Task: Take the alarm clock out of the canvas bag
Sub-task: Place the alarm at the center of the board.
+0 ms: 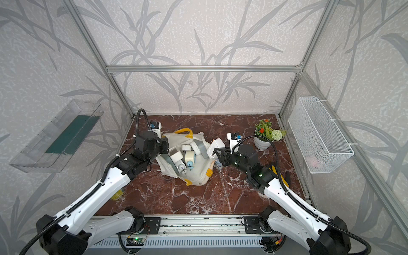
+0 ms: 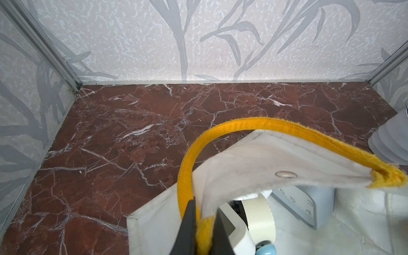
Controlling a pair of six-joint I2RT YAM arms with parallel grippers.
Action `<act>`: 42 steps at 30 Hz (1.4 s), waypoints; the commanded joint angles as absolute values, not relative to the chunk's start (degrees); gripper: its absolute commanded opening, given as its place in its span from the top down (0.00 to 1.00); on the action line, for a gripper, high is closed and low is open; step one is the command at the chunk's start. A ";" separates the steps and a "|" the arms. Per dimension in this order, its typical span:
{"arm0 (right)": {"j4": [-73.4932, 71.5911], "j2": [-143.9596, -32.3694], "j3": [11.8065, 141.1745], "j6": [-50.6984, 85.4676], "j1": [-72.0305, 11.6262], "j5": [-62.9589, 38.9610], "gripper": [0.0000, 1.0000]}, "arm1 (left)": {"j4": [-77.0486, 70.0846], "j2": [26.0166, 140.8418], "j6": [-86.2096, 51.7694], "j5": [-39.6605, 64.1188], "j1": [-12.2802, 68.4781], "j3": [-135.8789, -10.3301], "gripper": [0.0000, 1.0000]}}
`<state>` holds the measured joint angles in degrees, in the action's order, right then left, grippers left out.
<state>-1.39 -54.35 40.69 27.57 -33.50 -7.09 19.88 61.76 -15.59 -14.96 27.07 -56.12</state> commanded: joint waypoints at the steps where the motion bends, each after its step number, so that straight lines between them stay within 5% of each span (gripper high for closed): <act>1: -3.18 -52.33 39.22 29.47 -30.51 -7.23 0.80 | 20.92 61.70 -15.82 -17.58 26.93 -57.93 1.00; 24: 0.16 -51.52 29.27 41.11 -11.74 -14.49 0.80 | 20.86 61.79 -15.82 -17.57 26.95 -57.79 1.00; 42: 7.52 -61.88 31.13 39.28 -8.35 -19.43 0.79 | 21.02 61.54 -15.82 -17.09 26.96 -57.66 1.00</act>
<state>6.24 -61.36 29.39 40.53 -8.71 -17.89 19.92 61.82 -15.59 -15.44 27.05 -56.12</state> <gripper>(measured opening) 0.446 0.082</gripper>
